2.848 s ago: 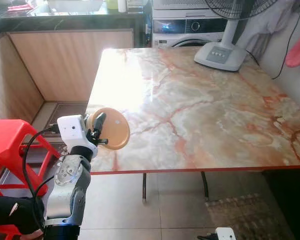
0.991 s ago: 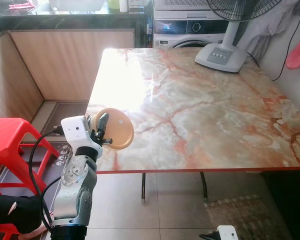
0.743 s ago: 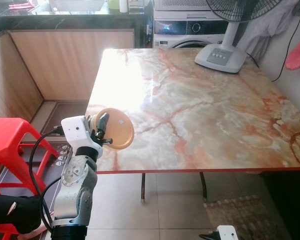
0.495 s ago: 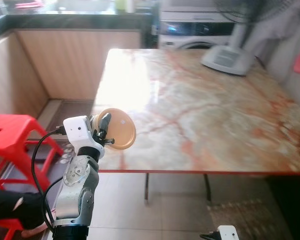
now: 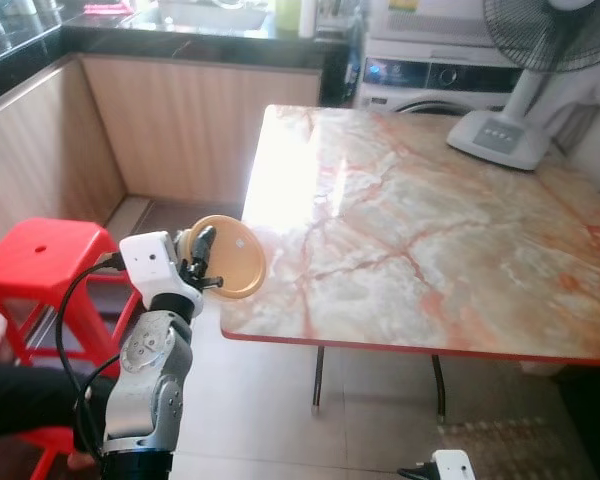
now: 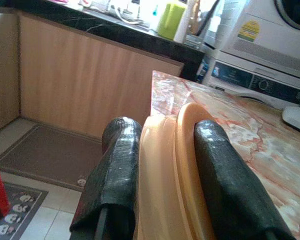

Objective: Restocking fridge

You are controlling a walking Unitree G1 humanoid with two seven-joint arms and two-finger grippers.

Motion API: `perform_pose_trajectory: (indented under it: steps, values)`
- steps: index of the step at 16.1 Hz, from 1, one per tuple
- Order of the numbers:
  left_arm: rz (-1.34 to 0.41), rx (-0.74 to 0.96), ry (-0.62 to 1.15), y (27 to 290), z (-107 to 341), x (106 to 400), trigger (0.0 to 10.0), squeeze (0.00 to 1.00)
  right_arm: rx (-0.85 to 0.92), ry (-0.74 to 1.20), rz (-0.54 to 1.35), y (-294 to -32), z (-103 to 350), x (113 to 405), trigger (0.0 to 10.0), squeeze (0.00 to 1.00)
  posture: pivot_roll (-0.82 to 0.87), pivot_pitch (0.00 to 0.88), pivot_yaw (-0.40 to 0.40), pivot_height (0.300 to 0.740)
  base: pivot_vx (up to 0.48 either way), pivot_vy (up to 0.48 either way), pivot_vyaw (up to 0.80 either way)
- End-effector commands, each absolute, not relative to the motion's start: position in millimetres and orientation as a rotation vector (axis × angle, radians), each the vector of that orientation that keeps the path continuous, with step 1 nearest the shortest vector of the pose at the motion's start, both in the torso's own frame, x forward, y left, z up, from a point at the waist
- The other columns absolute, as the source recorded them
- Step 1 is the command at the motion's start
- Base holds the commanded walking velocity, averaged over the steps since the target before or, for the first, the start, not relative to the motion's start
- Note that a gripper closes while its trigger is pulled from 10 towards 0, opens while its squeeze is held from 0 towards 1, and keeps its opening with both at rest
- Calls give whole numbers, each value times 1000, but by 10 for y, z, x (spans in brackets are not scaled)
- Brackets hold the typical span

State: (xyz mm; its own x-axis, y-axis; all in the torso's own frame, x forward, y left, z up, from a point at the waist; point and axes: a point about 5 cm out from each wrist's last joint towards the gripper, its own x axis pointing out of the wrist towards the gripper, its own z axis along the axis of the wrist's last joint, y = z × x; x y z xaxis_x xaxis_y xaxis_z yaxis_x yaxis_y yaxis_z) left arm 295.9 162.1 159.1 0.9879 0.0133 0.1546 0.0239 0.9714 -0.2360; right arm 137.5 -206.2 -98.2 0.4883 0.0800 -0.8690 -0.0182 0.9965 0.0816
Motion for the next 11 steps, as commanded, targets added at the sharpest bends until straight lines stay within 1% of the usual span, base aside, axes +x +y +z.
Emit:
perform_pose_trajectory:
  steps: [1, 4, 11]
  values:
    - [-18, -247, -176, 1588, 1646, 2968, 10000, 0, 59, 1062, 60, -2073, -983, 1367, 10000, 0, 152, 0, -34, 740, 0, 334, 0]
    - [-13, -246, -176, 1598, 1642, 2968, 10000, 0, 58, 1061, 61, -2073, -981, 1372, 10000, 0, 155, 0, -37, 740, 0, 311, 0]
    - [-8, -237, -179, 1607, 1640, 2970, 10000, 0, 55, 1059, 65, -2074, -976, 1387, 10000, 0, 157, 0, -39, 740, 0, 0, 0]
